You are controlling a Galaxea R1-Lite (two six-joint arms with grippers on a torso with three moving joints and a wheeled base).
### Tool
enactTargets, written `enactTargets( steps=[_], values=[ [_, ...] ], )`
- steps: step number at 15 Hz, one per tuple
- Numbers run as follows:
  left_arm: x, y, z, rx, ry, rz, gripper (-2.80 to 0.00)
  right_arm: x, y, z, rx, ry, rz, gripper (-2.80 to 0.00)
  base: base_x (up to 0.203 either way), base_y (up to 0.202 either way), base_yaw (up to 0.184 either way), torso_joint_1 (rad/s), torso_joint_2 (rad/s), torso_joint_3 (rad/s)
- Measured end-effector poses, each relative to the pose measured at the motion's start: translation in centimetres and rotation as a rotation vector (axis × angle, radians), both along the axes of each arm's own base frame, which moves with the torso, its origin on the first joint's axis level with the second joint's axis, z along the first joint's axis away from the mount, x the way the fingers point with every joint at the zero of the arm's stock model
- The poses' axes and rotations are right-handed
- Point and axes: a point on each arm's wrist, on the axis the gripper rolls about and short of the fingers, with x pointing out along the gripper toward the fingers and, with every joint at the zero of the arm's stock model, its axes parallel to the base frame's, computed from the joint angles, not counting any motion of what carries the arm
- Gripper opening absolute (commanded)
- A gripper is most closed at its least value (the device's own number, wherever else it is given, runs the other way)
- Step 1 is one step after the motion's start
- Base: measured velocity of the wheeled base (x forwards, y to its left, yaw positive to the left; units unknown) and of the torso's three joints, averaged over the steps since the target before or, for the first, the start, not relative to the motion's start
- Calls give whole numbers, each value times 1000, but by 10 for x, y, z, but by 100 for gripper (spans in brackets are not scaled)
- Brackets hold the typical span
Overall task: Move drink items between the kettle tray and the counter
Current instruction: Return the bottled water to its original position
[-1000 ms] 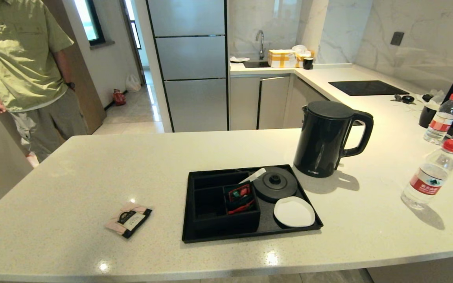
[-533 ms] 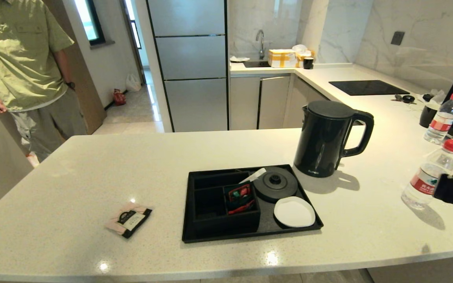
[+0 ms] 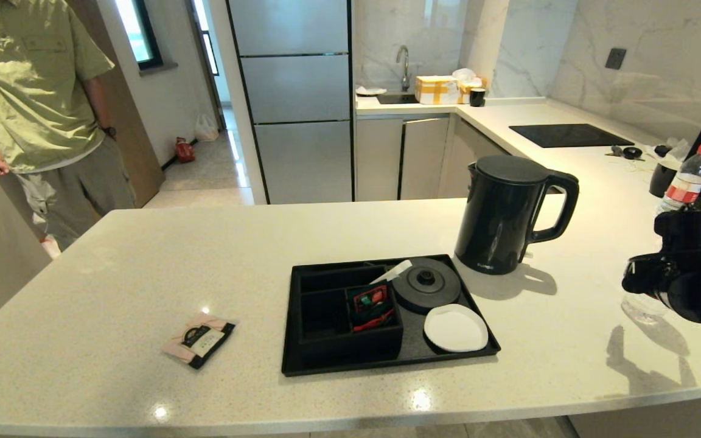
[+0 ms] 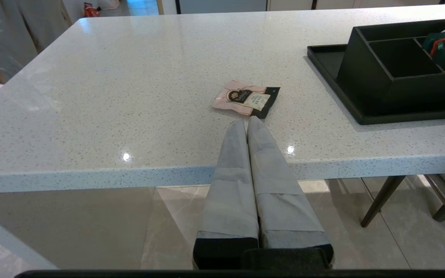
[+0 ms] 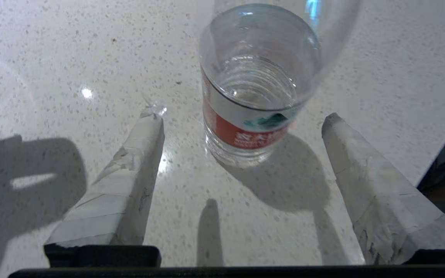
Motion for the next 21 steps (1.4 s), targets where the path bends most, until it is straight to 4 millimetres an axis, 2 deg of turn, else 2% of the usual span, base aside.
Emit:
enactTargets(
  steps=[5,10,21],
  values=[
    [0,0,0,0,0,0,-280,12,-16,-19,-1,11,-46,0,0,0,0,0,0,0],
    [0,0,0,0,0,0,-280,19,-36,-21,0,3,-92,0,0,0,0,0,0,0],
    [0,0,0,0,0,0,-280,32,-41,-34,-4,-7,-87,0,0,0,0,0,0,0]
  ],
)
